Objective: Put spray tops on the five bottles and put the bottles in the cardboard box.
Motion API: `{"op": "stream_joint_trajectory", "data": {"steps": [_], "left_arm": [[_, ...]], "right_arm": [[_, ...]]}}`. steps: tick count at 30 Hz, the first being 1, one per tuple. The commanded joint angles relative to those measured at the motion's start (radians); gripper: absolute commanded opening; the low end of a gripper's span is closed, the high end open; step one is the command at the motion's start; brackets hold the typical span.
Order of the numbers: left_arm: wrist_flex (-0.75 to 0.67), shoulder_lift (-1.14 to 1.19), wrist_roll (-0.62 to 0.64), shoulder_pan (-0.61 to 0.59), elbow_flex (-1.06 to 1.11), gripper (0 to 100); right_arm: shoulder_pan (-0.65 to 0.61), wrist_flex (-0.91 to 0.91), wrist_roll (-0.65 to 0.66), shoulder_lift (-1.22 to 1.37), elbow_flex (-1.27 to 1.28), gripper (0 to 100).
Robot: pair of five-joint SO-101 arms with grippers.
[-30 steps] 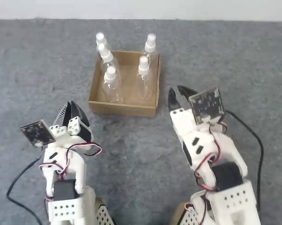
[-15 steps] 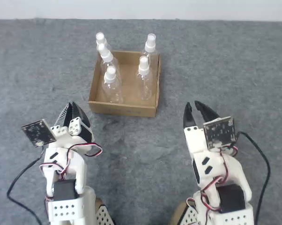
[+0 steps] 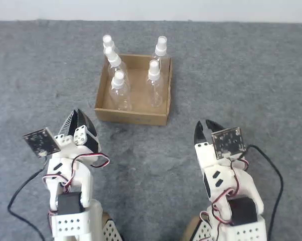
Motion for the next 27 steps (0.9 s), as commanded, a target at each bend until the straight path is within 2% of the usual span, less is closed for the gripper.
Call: {"op": "stream_joint_trajectory", "data": {"steps": [1, 9, 16, 27], "left_arm": [[0.0, -0.018, -0.008, 0.005, -0.013, 4], [0.011, -0.018, -0.008, 0.005, -0.013, 4], [0.112, -0.017, -0.008, -0.002, -0.013, 4], [0.45, -0.017, -0.008, -0.002, -0.013, 4]], "right_arm": [[0.01, -0.002, 0.005, -0.013, 0.072, 0.9], [0.015, -0.002, 0.012, -0.013, 0.19, 0.9], [0.018, 0.048, 0.012, -0.012, 0.236, 0.7], [0.025, 0.225, 0.009, -0.012, 0.236, 0.7]]}}
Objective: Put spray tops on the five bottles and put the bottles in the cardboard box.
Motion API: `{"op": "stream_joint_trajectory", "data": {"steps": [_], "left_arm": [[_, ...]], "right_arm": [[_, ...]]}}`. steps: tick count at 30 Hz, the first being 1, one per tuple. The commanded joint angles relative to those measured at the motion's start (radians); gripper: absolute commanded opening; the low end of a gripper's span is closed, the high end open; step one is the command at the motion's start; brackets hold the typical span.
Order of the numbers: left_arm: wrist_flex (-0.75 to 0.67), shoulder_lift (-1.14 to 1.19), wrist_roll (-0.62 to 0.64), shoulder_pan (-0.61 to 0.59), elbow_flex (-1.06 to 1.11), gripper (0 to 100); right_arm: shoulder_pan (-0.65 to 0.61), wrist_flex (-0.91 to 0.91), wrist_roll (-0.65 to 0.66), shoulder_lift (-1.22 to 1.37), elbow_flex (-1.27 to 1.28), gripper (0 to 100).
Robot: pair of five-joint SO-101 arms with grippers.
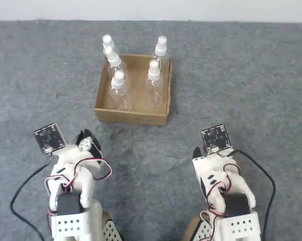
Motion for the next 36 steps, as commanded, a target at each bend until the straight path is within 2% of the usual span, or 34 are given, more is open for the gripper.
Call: {"op": "stream_joint_trajectory", "data": {"steps": [1, 9, 17, 21, 28, 36], "left_arm": [[0.143, -0.017, -0.008, 0.0, -0.013, 4], [0.244, -0.017, -0.008, -0.002, -0.013, 4], [0.331, -0.017, -0.003, -0.002, -0.013, 4], [0.33, -0.017, 0.0, -0.005, -0.013, 4], [0.33, -0.017, -0.003, -0.138, -0.013, 4], [0.33, -0.017, -0.002, -0.146, -0.013, 4]], "right_arm": [[0.01, 0.081, 0.012, -0.016, 0.021, 0.7], [0.01, 0.274, 0.009, -0.016, 0.021, 0.7], [0.01, 0.271, 0.011, -0.016, 0.021, 0.7], [0.008, 0.271, 0.011, -0.016, 0.021, 0.7], [0.007, 0.271, 0.011, -0.016, 0.021, 0.7], [0.007, 0.271, 0.011, -0.016, 0.021, 0.7]]}}
